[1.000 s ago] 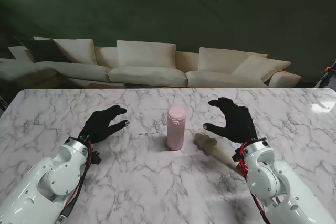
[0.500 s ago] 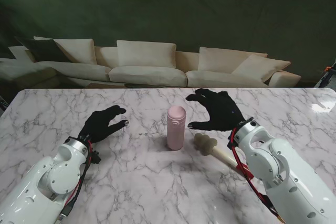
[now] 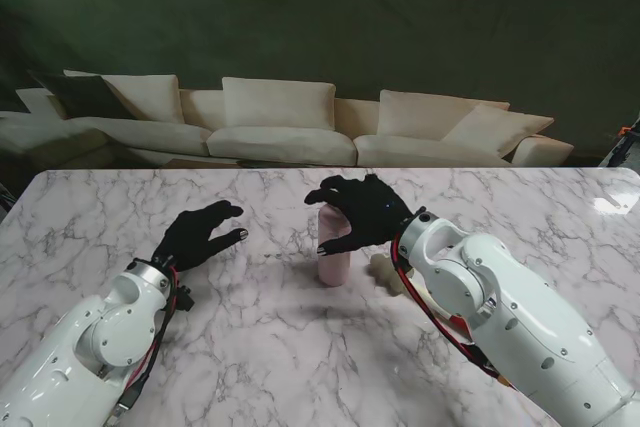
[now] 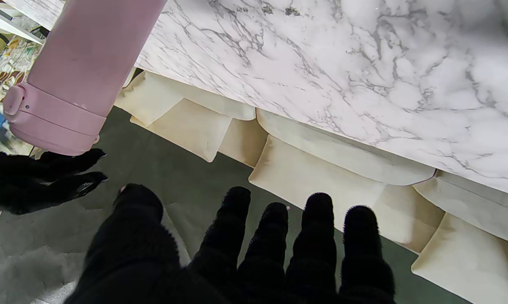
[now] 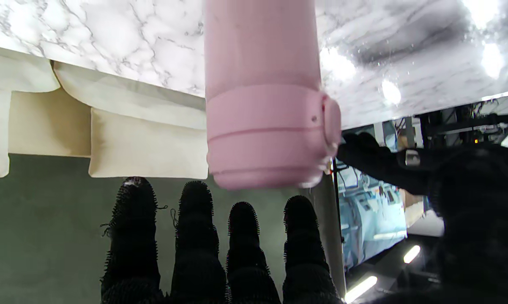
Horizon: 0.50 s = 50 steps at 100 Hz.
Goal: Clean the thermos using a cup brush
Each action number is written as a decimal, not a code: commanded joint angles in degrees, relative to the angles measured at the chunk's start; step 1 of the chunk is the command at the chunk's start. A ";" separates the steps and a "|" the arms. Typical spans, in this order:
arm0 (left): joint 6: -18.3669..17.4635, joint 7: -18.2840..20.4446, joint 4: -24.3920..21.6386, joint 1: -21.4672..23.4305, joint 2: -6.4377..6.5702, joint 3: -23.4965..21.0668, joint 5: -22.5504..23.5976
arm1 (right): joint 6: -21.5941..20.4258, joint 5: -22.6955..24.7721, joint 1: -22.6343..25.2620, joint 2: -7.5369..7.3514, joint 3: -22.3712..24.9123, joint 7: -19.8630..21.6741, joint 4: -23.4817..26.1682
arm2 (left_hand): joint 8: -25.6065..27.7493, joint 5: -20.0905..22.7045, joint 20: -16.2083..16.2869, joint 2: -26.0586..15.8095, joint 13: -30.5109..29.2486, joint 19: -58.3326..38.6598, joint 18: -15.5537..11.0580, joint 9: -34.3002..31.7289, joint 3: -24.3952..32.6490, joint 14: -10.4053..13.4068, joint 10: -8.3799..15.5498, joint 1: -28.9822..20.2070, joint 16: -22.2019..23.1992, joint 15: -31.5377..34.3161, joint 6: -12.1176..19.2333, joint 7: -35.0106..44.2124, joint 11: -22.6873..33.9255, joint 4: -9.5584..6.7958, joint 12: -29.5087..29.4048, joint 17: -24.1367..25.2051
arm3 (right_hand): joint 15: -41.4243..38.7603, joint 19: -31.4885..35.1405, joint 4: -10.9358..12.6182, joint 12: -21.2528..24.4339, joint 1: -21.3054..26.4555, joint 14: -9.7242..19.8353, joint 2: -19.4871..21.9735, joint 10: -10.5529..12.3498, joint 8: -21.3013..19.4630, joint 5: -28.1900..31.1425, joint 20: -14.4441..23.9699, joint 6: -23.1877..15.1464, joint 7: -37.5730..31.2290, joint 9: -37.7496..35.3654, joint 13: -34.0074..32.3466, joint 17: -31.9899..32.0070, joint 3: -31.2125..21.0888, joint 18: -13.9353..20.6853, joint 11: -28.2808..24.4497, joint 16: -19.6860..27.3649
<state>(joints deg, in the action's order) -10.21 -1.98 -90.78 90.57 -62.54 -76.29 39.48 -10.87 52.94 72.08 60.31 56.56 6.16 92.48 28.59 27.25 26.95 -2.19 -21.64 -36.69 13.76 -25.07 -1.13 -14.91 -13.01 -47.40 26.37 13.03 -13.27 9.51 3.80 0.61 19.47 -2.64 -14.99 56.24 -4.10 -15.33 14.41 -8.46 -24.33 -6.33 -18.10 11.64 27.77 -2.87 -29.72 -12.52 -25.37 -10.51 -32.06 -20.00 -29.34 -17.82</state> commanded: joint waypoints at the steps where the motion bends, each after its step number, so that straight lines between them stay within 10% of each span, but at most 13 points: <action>1: 0.17 0.90 0.24 -0.14 0.00 0.27 0.06 | 0.76 1.01 -1.31 0.22 -1.66 0.61 -2.16 | 0.17 -1.27 0.90 -2.54 -0.43 1.90 0.99 -0.47 -0.73 -0.38 0.73 -1.79 0.37 -1.57 0.52 -0.89 0.27 -0.11 -0.32 0.46 | -2.34 2.05 -1.18 -0.80 -3.02 -0.37 -2.19 -1.22 -0.34 1.16 1.33 -1.89 0.78 0.68 -1.35 -0.63 -1.66 -0.96 -2.00 -1.59; 30: 0.43 0.90 0.14 -0.09 -0.01 0.38 0.06 | 2.32 0.37 -5.16 0.43 -6.54 0.72 -6.04 | 0.16 -1.30 0.94 -2.55 -0.41 1.95 0.94 -0.38 -0.79 -0.32 0.76 -1.67 0.37 -1.58 0.49 -0.90 0.26 -0.09 -0.33 0.51 | -11.58 9.43 -1.33 -3.29 -2.02 0.15 -5.05 -2.20 -1.51 4.90 4.74 -2.23 -2.31 0.54 -2.29 -5.74 -3.07 3.42 -8.15 -6.42; 50: 0.46 1.03 0.13 -0.15 0.01 0.48 0.08 | 3.73 -1.35 -6.50 0.69 -8.78 1.13 -7.78 | 0.17 -1.26 0.96 -2.54 -0.39 1.98 0.98 -0.34 -0.82 -0.29 0.75 -1.62 0.36 -1.60 0.52 -0.88 0.26 -0.08 -0.35 0.52 | -24.36 19.44 -0.10 -8.46 9.22 1.93 -7.87 -2.54 -6.16 6.20 6.64 -6.80 -7.96 -1.28 -6.52 -14.71 -0.91 7.22 -14.47 -12.04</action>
<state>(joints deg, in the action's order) -9.92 -1.89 -90.74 90.51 -62.52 -76.03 39.51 -7.87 52.00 65.92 60.66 48.63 6.86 86.03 28.59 27.25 26.97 -2.20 -21.64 -36.12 13.76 -25.07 -1.13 -14.91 -13.01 -47.40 26.37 13.01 -13.27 9.51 3.80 0.61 19.47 -2.64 -35.65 72.25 -4.23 -22.14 20.37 -8.46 -29.87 -7.78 -21.82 15.81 33.01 -7.14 -35.42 -13.45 -28.86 -22.88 -34.75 -14.61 -40.89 -27.77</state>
